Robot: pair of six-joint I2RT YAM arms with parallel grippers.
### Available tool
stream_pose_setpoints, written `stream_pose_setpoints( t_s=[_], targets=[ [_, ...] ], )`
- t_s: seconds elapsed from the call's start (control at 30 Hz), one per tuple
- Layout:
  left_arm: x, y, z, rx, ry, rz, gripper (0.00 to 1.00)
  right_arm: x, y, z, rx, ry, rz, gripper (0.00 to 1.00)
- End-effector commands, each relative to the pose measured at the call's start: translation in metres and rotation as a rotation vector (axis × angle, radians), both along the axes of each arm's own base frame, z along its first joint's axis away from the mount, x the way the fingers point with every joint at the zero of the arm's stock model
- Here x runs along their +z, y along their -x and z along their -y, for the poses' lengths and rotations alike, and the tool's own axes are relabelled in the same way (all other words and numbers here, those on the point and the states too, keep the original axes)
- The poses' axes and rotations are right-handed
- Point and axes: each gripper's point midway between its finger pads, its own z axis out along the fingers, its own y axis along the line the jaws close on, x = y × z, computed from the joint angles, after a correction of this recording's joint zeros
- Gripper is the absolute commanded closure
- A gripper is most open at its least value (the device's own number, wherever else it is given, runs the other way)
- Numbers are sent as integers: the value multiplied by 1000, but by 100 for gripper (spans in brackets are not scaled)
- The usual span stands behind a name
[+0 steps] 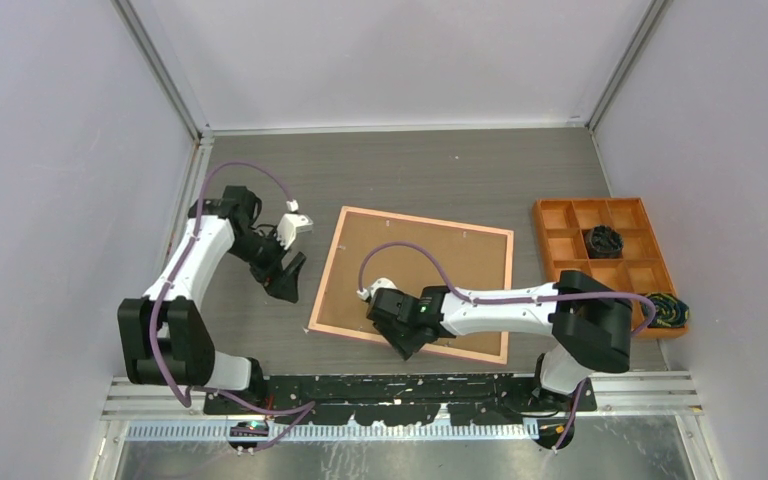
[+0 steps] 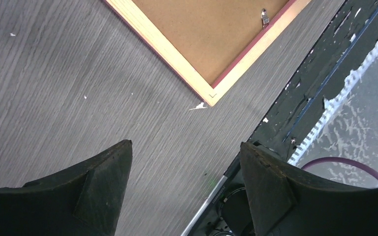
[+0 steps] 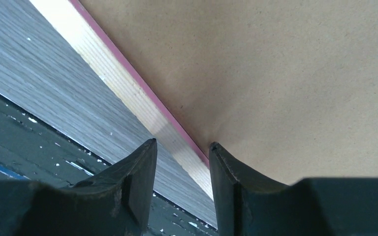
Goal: Put the photo into the frame
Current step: Turn over the photo frame at the center of the board.
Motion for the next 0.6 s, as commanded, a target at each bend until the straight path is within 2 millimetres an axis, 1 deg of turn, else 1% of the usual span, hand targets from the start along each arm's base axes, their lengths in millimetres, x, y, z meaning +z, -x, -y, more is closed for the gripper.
stream_pose_setpoints(
  t_s=[0.0,0.1,0.2,0.33,0.43,0.53,0.57],
  targets=[
    [2,1,-2,-71,-22,87,18,5,-12,-12,-6,-42,70,53],
    [-3,6,-1,-102,-40,97,18,3,-11,-16,-4,-53,64,60],
    [-8,9,-1,-127,-64,112,18,1,-11,-19,0,-61,60,74],
    [-5,13,5,-174,-30,199,17,1,-10,-23,11,-63,54,86],
    [-4,20,10,-267,1,320,17,9,-12,-29,27,-80,59,93],
    [0,23,14,-401,3,538,16,28,-14,-41,50,-119,64,96],
    [5,18,16,-431,-7,641,15,37,-15,-48,59,-136,68,97]
  ],
)
